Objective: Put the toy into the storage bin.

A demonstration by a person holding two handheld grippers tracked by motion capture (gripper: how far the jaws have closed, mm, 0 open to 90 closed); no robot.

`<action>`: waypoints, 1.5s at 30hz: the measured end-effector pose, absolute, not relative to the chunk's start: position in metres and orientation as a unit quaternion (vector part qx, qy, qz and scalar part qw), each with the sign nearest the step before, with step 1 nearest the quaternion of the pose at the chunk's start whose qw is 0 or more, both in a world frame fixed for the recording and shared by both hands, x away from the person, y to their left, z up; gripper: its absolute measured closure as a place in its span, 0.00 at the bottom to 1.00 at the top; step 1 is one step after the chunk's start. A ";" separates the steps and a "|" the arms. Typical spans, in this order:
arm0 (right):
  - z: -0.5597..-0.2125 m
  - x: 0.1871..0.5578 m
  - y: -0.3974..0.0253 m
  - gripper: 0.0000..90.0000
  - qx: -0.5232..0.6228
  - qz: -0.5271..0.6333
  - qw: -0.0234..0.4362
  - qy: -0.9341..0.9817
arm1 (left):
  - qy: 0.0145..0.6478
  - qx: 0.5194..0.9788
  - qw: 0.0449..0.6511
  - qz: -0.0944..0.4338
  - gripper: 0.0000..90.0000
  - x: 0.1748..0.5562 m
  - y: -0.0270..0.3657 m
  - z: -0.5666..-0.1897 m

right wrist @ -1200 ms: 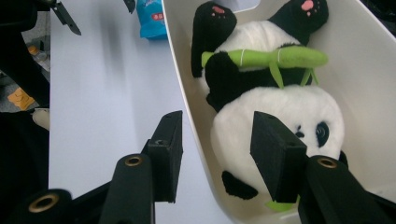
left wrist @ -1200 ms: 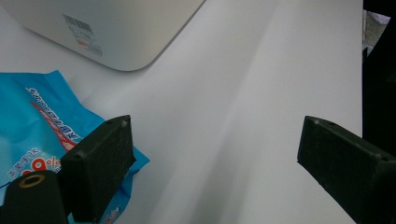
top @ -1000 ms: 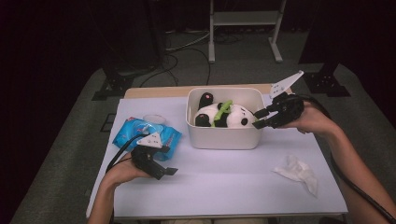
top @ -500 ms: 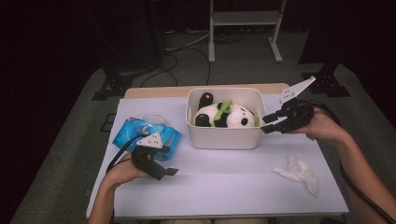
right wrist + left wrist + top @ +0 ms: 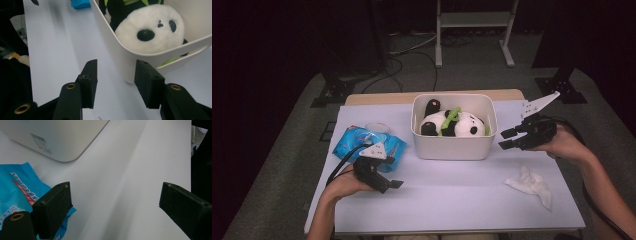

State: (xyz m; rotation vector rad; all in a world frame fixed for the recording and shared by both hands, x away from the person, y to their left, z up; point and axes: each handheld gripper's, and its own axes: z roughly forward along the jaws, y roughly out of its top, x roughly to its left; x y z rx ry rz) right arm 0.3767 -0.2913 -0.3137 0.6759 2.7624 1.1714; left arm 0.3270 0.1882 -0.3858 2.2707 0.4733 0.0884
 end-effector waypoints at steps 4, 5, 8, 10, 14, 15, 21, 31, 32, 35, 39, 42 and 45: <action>-0.321 0.374 -0.297 0.57 0.226 0.384 0.033 0.895 | 0.186 0.898 0.397 0.036 0.11 0.327 0.189 -0.386; -0.322 0.374 -0.298 0.57 0.229 0.386 0.032 0.893 | 0.186 0.898 0.397 0.036 0.11 0.327 0.189 -0.386; -0.328 0.372 -0.301 0.57 0.233 0.386 0.032 0.892 | 0.186 0.898 0.396 0.037 0.11 0.327 0.190 -0.385; -0.333 0.370 -0.303 0.57 0.239 0.389 0.027 0.889 | 0.187 0.899 0.395 0.037 0.11 0.327 0.190 -0.385; -0.345 0.368 -0.307 0.57 0.248 0.389 0.023 0.887 | 0.187 0.899 0.395 0.038 0.11 0.327 0.190 -0.386; -0.347 0.367 -0.308 0.57 0.249 0.388 0.023 0.887 | 0.187 0.898 0.396 0.038 0.11 0.327 0.190 -0.386; -0.364 0.363 -0.315 0.57 0.261 0.391 0.017 0.883 | 0.191 0.896 0.399 0.037 0.11 0.327 0.191 -0.385; -0.377 0.354 -0.324 0.55 0.280 0.394 0.020 0.875 | 0.188 0.897 0.398 0.035 0.11 0.327 0.190 -0.387; -0.379 0.353 -0.325 0.55 0.281 0.394 0.020 0.875 | 0.189 0.897 0.398 0.035 0.11 0.327 0.190 -0.387; -0.384 0.351 -0.327 0.55 0.287 0.395 0.018 0.873 | 0.190 0.896 0.399 0.034 0.11 0.327 0.190 -0.388; -0.390 0.347 -0.330 0.54 0.292 0.394 0.017 0.871 | 0.193 0.896 0.400 0.033 0.11 0.327 0.190 -0.388; -0.394 0.344 -0.333 0.54 0.296 0.394 0.016 0.870 | 0.190 0.896 0.400 0.035 0.11 0.327 0.190 -0.388; -0.397 0.339 -0.336 0.54 0.300 0.396 0.016 0.868 | 0.190 0.895 0.401 0.035 0.11 0.326 0.190 -0.388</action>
